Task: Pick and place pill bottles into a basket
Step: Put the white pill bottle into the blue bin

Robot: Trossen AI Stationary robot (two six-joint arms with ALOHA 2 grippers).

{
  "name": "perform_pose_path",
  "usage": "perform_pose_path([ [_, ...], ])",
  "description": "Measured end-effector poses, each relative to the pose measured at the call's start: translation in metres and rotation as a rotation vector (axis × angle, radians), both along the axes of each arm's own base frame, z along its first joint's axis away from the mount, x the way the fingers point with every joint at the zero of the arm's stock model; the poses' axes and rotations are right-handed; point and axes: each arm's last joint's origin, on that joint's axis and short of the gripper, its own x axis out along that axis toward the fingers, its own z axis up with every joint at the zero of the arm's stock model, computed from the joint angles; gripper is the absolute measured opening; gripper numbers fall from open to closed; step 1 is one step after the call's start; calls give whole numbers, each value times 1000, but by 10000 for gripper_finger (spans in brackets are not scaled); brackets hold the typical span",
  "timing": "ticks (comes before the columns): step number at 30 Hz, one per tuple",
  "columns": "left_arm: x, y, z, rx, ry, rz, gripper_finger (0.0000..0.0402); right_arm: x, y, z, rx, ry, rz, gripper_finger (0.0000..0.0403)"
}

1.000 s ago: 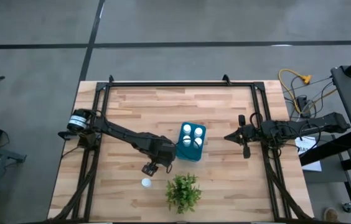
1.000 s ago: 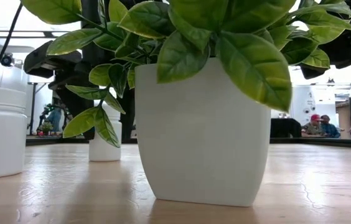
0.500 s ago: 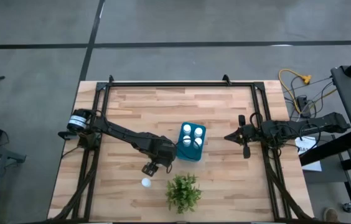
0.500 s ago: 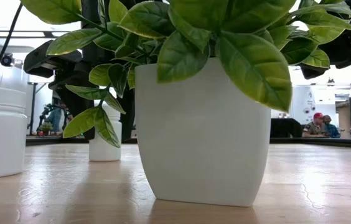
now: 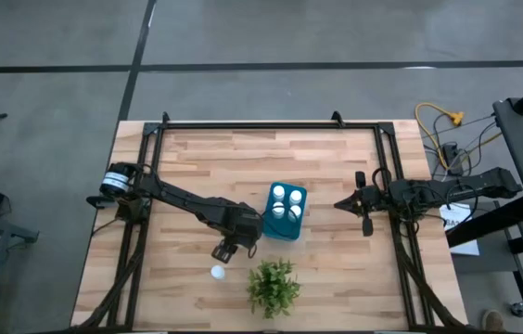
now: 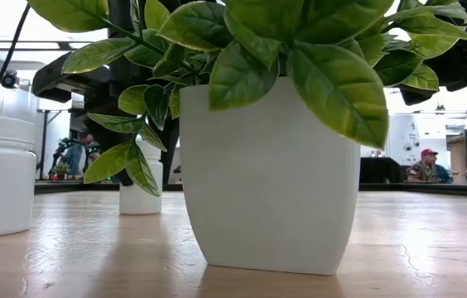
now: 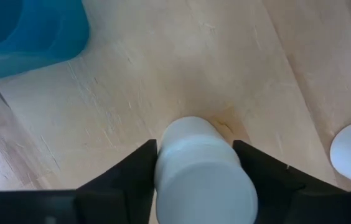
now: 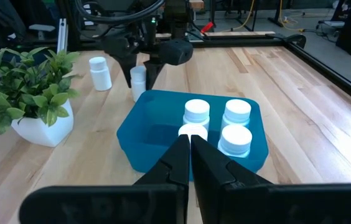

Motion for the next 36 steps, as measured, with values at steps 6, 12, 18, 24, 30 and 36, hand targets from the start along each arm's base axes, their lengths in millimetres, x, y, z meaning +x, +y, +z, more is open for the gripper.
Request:
perform_pose_path([
  [6,0,0,0,0,-1,-1,166,0,0,0,0,1,0,8],
  [12,3,-1,8,-3,-25,0,174,0,0,0,0,1,0,8],
  [18,3,-1,25,2,-18,0,175,0,0,0,-1,1,0,8],
  [24,7,0,48,60,-46,-18,175,0,0,0,-4,2,1,8],
  [30,17,5,67,92,-130,-76,175,0,0,-1,-4,5,1,8],
  [36,25,21,82,120,-189,-78,175,0,0,-2,-6,15,1,8],
])
